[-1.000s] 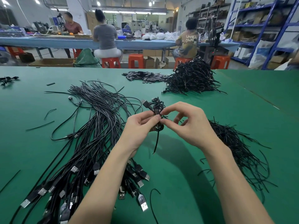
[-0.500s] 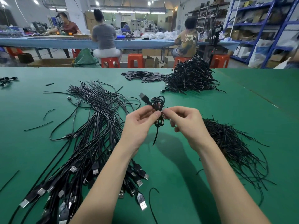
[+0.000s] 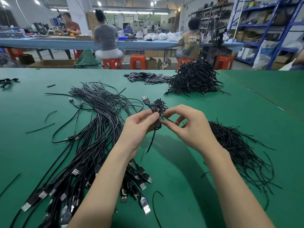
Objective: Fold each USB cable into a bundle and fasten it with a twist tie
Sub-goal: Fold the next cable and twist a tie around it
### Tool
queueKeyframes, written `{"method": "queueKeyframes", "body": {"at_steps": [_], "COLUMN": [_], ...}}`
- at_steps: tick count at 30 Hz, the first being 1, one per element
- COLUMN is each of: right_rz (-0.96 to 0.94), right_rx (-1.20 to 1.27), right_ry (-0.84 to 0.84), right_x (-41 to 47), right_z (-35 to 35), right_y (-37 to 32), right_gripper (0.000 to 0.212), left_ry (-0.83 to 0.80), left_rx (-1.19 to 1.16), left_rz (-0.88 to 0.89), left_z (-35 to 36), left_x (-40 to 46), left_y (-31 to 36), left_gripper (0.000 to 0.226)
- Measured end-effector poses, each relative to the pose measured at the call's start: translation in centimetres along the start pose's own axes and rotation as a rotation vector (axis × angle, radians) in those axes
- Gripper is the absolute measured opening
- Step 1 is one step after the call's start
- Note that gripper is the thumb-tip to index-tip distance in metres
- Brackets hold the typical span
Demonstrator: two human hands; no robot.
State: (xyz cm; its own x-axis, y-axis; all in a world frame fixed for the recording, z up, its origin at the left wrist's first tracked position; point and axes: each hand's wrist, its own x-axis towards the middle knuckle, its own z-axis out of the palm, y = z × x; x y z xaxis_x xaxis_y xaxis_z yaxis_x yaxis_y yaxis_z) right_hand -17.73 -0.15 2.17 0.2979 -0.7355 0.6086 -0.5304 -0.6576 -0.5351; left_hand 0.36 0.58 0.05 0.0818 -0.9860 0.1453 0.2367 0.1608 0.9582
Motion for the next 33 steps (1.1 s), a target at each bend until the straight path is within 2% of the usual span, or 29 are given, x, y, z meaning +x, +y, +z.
{"method": "queueKeyframes", "body": {"at_steps": [2, 4, 6, 7, 10, 11, 12, 14, 15, 17, 19, 21, 26, 28, 29, 32, 33], "right_rz": [-0.024, -0.030, 0.106, 0.268, 0.921, 1.010, 1.006, 0.762, 0.584, 0.261, 0.047, -0.035, -0.081, 0.051, 0.231, 0.917, 1.025], "right_rx": [-0.045, -0.146, -0.077, 0.119, 1.063, 1.201, 1.207, 0.914, 0.722, 0.360, 0.097, -0.019, -0.098, -0.014, 0.180, 1.111, 1.265], "right_ry": [0.042, 0.104, 0.117, 0.101, 0.029, 0.023, 0.006, -0.026, -0.030, -0.016, -0.006, 0.005, 0.092, 0.139, 0.151, 0.058, 0.049], "right_x": [-0.1, 0.0, 0.0, 0.2, 0.7, 0.6, 0.5, 0.2, 0.0, -0.1, -0.2, -0.2, -0.3, -0.3, -0.1, 0.2, 0.0], "right_z": [0.1, 0.6, 1.4, 1.8, 2.2, 2.3, 2.4, 2.2, 1.8, 0.8, 0.2, 0.0, 0.5, 1.2, 1.6, 2.7, 3.0], "right_y": [-0.2, -0.2, -0.4, -0.5, -1.8, -1.9, -1.9, -1.7, -1.5, -0.6, 0.2, 0.4, -0.1, -0.3, -0.4, -1.5, -1.5], "right_gripper": [0.012, 0.009, 0.007, 0.009, 0.021, 0.022, 0.017, 0.006, 0.008, 0.024, 0.031, 0.025, 0.002, 0.005, 0.007, 0.010, 0.010], "left_ry": [0.014, 0.020, 0.021, 0.030, 0.049, 0.044, 0.044, 0.056, 0.061, 0.052, 0.042, 0.022, 0.017, 0.030, 0.034, 0.047, 0.063], "left_rx": [0.017, 0.050, 0.070, 0.070, 0.074, 0.084, 0.082, 0.039, 0.016, -0.013, -0.039, -0.049, -0.012, -0.001, 0.002, 0.047, 0.063], "left_rz": [0.003, 0.015, 0.047, 0.059, 0.087, 0.093, 0.086, 0.044, 0.016, -0.022, -0.056, -0.072, -0.059, -0.033, -0.014, 0.052, 0.059], "left_z": [0.0, 0.0, 0.2, 0.3, 0.7, 0.8, 0.9, 0.7, 0.6, 0.1, 0.0, 0.1, 0.2, 0.3, 0.4, 0.8, 0.9], "left_x": [-0.1, -0.1, -0.1, -0.2, -0.2, -0.2, -0.2, -0.2, -0.2, 0.0, 0.0, -0.1, -0.3, -0.3, -0.3, -0.3, -0.3], "left_y": [0.0, -0.1, -0.2, -0.2, 0.0, 0.0, 0.1, 0.3, 0.4, 0.5, 0.5, 0.5, 0.3, 0.2, 0.3, 0.2, 0.1], "left_gripper": [0.033, 0.019, 0.012, 0.013, 0.020, 0.018, 0.016, 0.022, 0.025, 0.022, 0.023, 0.022, 0.013, 0.019, 0.023, 0.024, 0.024]}}
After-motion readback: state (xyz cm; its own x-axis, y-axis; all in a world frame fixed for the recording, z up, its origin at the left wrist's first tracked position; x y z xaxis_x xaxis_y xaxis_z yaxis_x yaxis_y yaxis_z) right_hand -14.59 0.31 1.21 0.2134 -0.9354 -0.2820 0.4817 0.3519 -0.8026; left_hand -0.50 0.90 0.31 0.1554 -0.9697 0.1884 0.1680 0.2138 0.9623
